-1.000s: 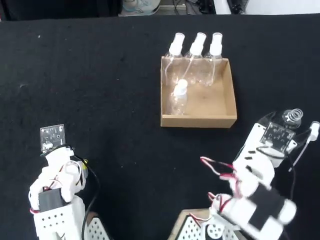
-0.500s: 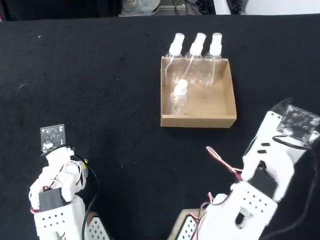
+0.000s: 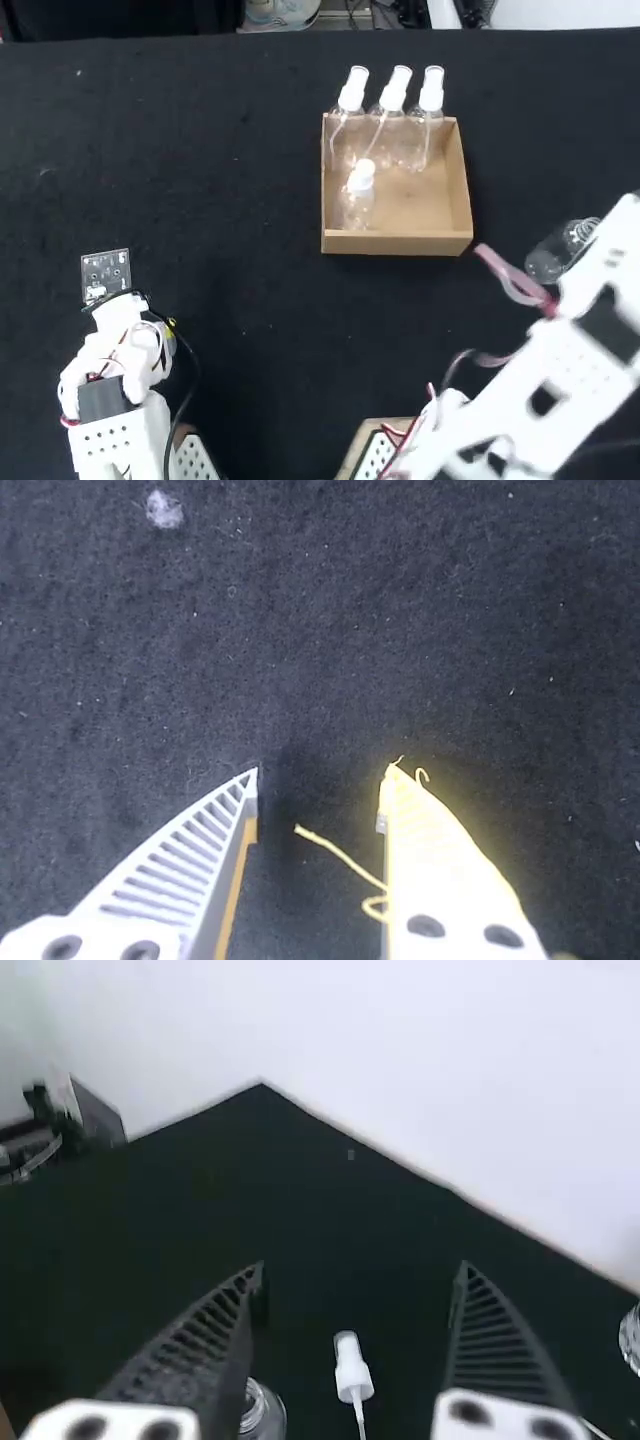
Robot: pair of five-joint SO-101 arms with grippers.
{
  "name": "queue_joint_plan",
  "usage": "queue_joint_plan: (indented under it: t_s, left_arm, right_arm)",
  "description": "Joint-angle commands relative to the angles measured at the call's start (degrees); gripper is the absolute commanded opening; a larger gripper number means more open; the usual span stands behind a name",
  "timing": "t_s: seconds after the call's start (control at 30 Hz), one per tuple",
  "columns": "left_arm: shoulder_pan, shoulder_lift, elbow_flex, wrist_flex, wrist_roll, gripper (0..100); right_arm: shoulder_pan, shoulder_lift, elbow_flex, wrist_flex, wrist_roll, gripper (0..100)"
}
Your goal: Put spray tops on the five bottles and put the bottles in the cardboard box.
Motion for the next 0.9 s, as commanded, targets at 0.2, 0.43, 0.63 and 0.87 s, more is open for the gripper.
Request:
queue_joint_plan:
  t_s: [0.2, 0.43, 0.63, 0.87]
  left_arm:
    - [-0.04, -0.35, 1.19, 0.26, -0.26, 19]
    - [-0.04, -0.35, 1.19, 0.26, -0.26, 19]
    - [-0.04, -0.35, 1.19, 0.26, -0.26, 19]
    - [-0.04, -0.35, 1.19, 0.26, -0.26, 19]
  right_arm:
    - [2.90, 46.11, -44.79, 25.76, -0.44, 23.8]
    - [2.99, 70.64, -71.87, 40.44, -0.44, 28.7]
    - [3.60, 87.34, -90.07, 46.86, 2.55, 26.3]
    - [5.19, 102.02, -110.73, 54.68, 2.64, 26.1]
